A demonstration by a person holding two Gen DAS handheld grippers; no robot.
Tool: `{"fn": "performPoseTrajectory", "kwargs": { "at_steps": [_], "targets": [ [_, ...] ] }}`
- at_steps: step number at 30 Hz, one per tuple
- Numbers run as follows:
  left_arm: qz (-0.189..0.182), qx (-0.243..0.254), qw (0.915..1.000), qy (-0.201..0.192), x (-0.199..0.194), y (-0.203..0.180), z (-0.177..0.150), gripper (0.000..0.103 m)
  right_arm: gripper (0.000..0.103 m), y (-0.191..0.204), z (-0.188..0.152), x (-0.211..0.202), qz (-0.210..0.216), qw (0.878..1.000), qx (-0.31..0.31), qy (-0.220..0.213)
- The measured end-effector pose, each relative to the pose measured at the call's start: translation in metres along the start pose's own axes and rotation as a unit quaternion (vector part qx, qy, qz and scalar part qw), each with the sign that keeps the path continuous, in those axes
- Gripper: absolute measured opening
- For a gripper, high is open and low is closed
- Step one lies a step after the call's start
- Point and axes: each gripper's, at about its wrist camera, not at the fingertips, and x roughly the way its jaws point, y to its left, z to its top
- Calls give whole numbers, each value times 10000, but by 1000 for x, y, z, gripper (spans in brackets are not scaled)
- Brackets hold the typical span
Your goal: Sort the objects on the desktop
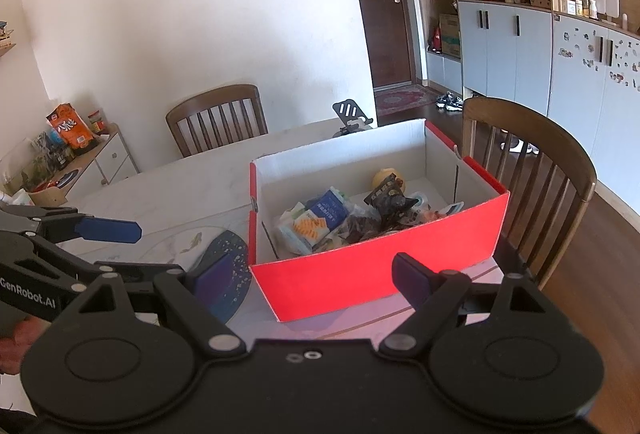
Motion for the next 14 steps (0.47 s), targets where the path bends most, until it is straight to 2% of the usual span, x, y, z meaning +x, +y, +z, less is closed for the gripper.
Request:
{"fn": "performPoseTrajectory", "kwargs": {
  "at_steps": [5, 14],
  "targets": [
    [-106, -105, 9999, -56, -2, 2, -2, 103, 87, 0, -1, -1, -24, 10000, 29, 1],
    [17, -96, 9997, -217, -11, 5, -3, 103, 87, 3, -3, -1, -51, 10000, 82, 21]
  ]
}}
